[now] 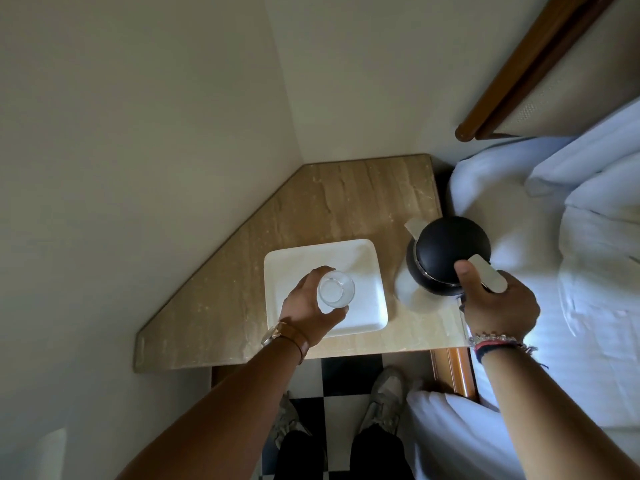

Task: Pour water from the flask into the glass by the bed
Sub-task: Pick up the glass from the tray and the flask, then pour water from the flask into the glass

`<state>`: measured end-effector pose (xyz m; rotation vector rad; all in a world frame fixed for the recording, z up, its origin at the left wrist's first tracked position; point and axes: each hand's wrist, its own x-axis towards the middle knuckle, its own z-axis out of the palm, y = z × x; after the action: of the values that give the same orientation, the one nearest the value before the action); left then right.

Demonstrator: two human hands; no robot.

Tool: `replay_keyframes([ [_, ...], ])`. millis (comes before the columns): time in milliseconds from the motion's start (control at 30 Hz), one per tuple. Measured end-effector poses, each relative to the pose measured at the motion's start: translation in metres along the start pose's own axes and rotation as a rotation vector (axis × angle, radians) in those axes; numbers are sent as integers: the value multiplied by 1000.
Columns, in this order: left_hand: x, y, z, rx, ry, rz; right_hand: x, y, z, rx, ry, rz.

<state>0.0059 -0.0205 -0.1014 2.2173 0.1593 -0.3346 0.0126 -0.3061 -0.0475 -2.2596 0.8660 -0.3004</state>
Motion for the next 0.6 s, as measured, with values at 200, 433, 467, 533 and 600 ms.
replay_keyframes([
  [200, -11, 44, -23, -44, -51, -1, 7, -43, -59, -119, -74, -146],
  [433, -43, 135, -81, -29, -10, -26, 6, -139, -147, -99, -210, -390],
  [467, -50, 150, -92, -31, 0, -29, 7, -152, -160, -119, -219, -413],
  [533, -60, 179, -116, -28, 26, -24, 9, -181, -185, -154, -206, -475],
  [600, -69, 207, -139, -14, 47, -9, 11, -213, -212, -176, -184, -549],
])
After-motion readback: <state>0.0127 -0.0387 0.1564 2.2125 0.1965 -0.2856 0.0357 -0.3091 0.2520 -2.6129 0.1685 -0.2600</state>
